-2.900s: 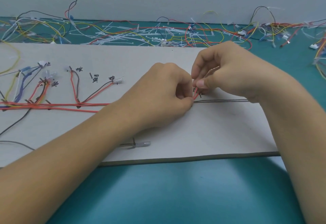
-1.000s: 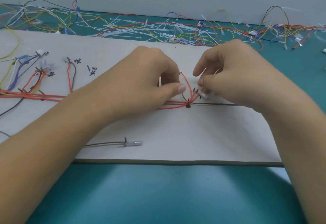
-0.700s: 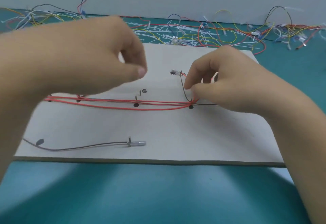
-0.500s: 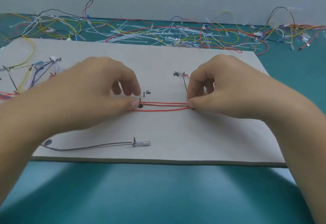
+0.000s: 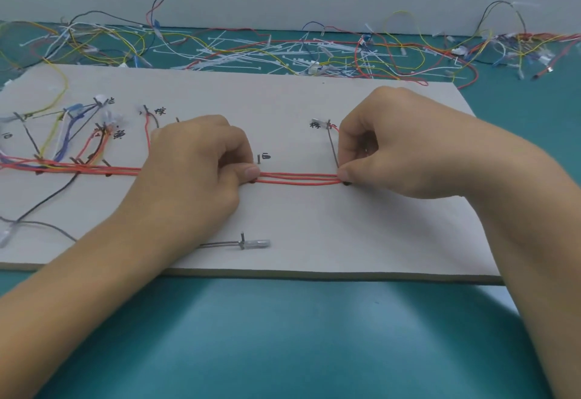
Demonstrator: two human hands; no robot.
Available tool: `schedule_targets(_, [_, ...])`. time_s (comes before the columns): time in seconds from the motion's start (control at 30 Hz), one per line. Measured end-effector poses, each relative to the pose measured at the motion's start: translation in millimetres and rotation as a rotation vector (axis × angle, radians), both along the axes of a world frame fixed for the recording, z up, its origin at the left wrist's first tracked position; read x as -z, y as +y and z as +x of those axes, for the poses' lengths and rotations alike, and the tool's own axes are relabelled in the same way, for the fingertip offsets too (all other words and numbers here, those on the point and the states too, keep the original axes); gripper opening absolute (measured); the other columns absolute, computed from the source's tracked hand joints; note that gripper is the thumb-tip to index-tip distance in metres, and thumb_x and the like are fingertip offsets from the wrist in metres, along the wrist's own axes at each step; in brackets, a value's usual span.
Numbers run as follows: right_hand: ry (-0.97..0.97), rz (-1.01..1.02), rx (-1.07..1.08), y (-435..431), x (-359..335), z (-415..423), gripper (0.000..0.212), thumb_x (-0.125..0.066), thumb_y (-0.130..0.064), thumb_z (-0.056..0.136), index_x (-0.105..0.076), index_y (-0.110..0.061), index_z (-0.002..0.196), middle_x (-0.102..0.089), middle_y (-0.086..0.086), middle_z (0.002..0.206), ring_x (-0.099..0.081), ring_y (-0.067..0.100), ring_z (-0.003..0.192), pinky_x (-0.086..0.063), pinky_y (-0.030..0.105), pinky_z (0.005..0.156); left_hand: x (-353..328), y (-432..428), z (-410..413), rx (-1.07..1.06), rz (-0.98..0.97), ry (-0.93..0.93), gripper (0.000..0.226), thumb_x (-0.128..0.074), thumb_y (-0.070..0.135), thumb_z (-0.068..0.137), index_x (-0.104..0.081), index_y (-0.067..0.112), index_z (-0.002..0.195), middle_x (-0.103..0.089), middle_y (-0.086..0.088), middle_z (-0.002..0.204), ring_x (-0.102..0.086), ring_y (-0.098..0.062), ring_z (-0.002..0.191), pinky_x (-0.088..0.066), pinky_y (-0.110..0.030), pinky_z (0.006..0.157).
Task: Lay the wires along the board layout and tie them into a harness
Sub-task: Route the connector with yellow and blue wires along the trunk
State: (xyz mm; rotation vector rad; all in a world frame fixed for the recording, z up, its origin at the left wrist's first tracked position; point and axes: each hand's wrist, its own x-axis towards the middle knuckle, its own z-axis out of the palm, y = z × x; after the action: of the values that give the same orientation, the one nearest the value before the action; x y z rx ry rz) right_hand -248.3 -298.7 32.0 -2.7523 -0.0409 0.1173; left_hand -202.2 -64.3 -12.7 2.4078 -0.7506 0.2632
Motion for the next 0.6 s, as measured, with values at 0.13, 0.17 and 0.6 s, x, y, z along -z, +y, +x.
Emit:
schedule_targets(0.13, [0.068,-0.096,0.058,-12.6,-11.1,-7.2,0.013,-0.079,-0.025,0.076,-0.073,-0.032,0.068,-0.066,-0.017,0.058,-0.061,0.0,0.055,-0.043,0.023,0.048,0.4,-25.5,-9.1,0.009,-0.016,0.019,0.015,-0.08,0.012,0.083,-0.069,0.015,0.073,-0.058,0.003,0.076,-0.057,-0.025,0.081,-0.044,-0.048,0.087])
schedule_targets(0.17, [0.09,-0.129,0.086,-17.6,-14.6,-9.0,0.013,-0.079,-0.024,0.075,-0.073,-0.034,0.068,-0.067,-0.015,0.058,-0.061,0.005,0.054,-0.046,0.025,0.051,0.4,-35.3,-12.2,0.005,-0.009,0.01,0.017,-0.079,0.015,0.084,-0.067,0.019,0.072,-0.058,0.004,0.078,-0.059,-0.026,0.085,-0.039,-0.044,0.088])
schedule_targets(0.6, [-0.201,-0.019,0.248,0.0,-14.1,-7.8,0.011,-0.068,-0.018,0.078,-0.071,-0.027,0.072,-0.067,-0.009,0.071,-0.057,0.002,0.064,-0.036,0.022,0.053,-25.4,-92.8,-39.8,0.006,0.169,0.014,0.018,-0.061,0.027,0.094,-0.064,0.026,0.112,-0.063,0.005,0.108,-0.055,-0.027,0.118,-0.031,-0.039,0.089])
